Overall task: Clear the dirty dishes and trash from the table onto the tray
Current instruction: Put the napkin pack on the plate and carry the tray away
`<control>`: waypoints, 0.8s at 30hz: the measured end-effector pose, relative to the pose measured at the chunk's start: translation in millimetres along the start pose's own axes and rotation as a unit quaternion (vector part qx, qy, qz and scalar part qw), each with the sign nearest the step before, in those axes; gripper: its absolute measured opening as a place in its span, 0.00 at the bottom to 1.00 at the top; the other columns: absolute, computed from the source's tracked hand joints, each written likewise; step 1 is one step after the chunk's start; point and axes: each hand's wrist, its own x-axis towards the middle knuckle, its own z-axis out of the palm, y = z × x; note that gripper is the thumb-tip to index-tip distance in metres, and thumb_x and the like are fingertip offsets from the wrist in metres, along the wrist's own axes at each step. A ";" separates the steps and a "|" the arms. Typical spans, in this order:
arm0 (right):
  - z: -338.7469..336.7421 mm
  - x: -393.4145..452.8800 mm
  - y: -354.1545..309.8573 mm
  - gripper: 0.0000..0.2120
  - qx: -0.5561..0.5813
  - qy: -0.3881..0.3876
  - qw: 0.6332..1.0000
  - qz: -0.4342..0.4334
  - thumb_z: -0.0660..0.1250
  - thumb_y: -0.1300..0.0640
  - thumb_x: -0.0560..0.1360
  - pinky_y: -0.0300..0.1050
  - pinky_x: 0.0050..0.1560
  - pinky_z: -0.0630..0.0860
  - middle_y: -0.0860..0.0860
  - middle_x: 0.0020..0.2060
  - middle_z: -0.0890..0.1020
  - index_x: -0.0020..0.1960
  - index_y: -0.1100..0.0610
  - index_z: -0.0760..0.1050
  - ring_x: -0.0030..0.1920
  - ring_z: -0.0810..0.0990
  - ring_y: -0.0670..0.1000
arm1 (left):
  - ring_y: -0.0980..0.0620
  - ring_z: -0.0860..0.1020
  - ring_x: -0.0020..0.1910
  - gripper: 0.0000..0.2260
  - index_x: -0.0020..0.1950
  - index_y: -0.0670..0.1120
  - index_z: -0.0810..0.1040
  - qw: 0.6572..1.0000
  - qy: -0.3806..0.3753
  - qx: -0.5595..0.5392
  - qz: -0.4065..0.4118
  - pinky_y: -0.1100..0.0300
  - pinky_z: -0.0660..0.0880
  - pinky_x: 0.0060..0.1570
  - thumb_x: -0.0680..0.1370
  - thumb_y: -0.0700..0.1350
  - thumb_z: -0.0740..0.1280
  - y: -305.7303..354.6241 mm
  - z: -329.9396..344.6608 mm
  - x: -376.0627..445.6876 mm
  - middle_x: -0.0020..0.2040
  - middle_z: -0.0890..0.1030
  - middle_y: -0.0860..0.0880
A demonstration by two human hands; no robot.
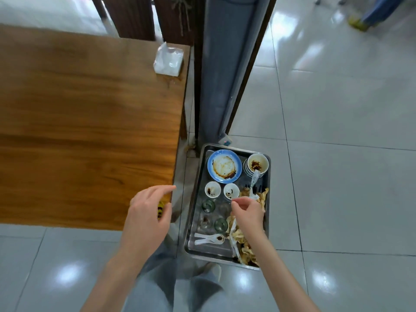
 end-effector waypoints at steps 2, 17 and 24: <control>14.4 1.3 -27.0 0.04 -0.017 -0.013 0.999 -0.028 0.67 0.58 0.75 0.38 0.43 0.77 0.45 0.40 0.80 0.48 0.51 0.78 0.42 0.80 0.45 | 0.58 0.69 0.60 0.16 0.62 0.50 0.76 1.000 -0.001 -0.004 -0.004 0.57 0.66 0.62 0.75 0.39 0.68 -9.1 -14.0 15.5 0.60 0.77 0.52; 156.8 78.3 -229.2 0.07 -0.096 0.004 0.980 -0.173 0.68 0.54 0.74 0.32 0.41 0.73 0.43 0.42 0.79 0.52 0.52 0.77 0.43 0.77 0.42 | 0.52 0.68 0.67 0.17 0.66 0.53 0.73 0.997 -0.044 0.057 0.008 0.54 0.67 0.67 0.77 0.43 0.65 -120.8 -118.1 174.1 0.64 0.75 0.53; 205.1 145.5 -275.9 0.08 -0.132 0.046 0.969 -0.206 0.68 0.54 0.75 0.27 0.36 0.69 0.44 0.44 0.79 0.53 0.52 0.77 0.43 0.77 0.42 | 0.50 0.70 0.66 0.18 0.65 0.53 0.74 0.997 0.001 0.079 0.002 0.53 0.68 0.63 0.76 0.41 0.67 -171.6 -102.1 263.6 0.63 0.76 0.51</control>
